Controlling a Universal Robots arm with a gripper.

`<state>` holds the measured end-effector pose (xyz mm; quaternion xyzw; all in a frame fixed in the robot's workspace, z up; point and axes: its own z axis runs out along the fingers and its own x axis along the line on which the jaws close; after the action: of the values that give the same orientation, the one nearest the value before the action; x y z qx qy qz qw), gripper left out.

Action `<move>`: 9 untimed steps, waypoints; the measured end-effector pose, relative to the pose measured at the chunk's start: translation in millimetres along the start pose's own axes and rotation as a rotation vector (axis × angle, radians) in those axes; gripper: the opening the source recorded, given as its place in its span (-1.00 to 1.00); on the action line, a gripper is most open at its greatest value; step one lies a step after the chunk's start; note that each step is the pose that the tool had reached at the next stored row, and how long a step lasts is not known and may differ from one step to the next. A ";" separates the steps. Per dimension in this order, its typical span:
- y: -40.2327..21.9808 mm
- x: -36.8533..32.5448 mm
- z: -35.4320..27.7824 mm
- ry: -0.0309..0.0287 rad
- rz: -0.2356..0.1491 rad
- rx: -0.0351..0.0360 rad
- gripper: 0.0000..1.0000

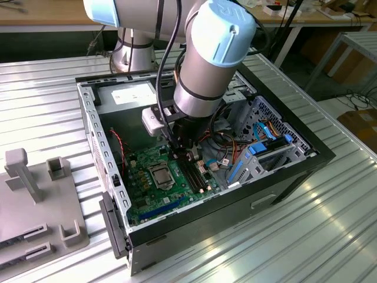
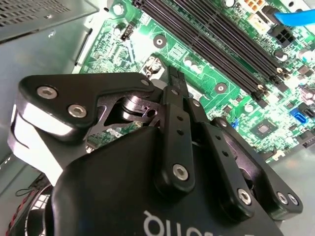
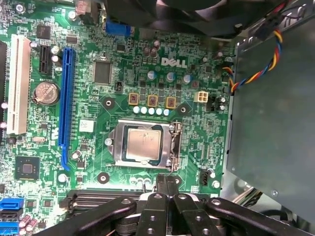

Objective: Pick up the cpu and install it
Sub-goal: 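Install the first cpu locking lever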

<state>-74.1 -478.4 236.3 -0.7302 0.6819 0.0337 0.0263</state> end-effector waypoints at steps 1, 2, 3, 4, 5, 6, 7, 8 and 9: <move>0.6 0.8 0.2 0.0005 0.000 0.0029 -0.80; 1.1 1.5 0.3 0.0010 0.000 0.0045 -0.80; 1.6 2.1 0.4 0.0015 -0.001 0.0055 -0.80; 2.0 2.8 0.4 0.0020 -0.001 0.0060 -0.80; 2.6 4.1 0.3 0.0030 -0.001 0.0064 -0.80; 3.1 5.6 0.4 0.0036 -0.001 0.0067 -0.80; 3.1 6.6 1.0 0.0037 -0.001 0.0067 -0.80; 3.2 7.4 2.3 0.0039 -0.001 0.0067 -0.80; 3.2 8.0 3.8 0.0038 -0.001 0.0067 -0.80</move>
<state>-76.8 -486.3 231.8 -0.7304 0.6818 0.0300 0.0275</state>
